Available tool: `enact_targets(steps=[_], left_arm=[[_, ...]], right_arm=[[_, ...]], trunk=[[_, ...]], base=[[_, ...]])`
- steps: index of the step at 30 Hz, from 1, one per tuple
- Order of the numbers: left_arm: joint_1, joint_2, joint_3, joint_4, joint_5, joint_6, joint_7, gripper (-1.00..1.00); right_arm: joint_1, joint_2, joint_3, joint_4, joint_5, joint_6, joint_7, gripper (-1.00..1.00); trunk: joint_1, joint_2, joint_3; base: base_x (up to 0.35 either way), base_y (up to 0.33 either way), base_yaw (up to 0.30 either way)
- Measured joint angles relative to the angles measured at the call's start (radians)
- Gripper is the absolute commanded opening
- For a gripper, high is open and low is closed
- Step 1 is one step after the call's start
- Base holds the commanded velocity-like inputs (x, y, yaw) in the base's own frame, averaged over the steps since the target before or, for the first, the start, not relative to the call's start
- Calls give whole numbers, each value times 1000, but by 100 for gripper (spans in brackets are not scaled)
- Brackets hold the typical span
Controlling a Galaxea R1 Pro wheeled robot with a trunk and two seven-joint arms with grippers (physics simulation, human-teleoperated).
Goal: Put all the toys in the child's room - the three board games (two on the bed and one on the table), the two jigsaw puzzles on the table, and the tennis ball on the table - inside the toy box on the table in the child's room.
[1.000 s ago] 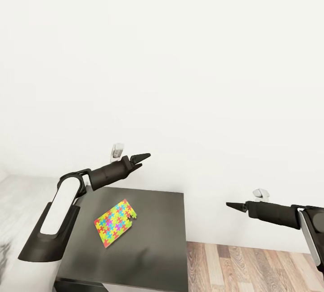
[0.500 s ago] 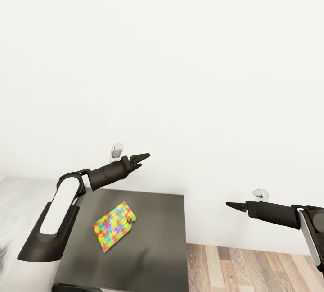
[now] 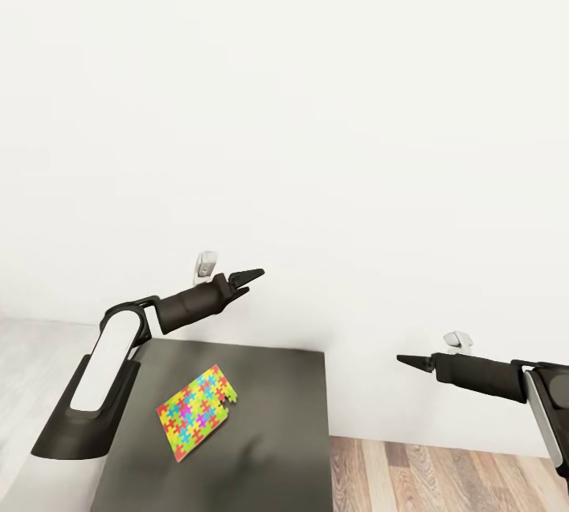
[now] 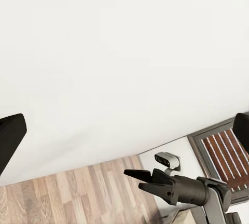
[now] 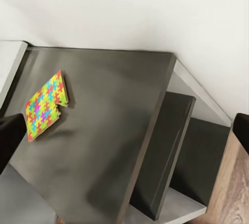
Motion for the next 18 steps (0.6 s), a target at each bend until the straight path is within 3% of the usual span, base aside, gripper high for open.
enact_targets(steps=[18], left_arm=[[0, -1, -1, 0, 0, 0, 1, 100]], right_arm=[[0, 0, -2, -3, 0, 2, 1, 100]], trunk=[[0, 0, 0]], base=[[7, 0, 0]])
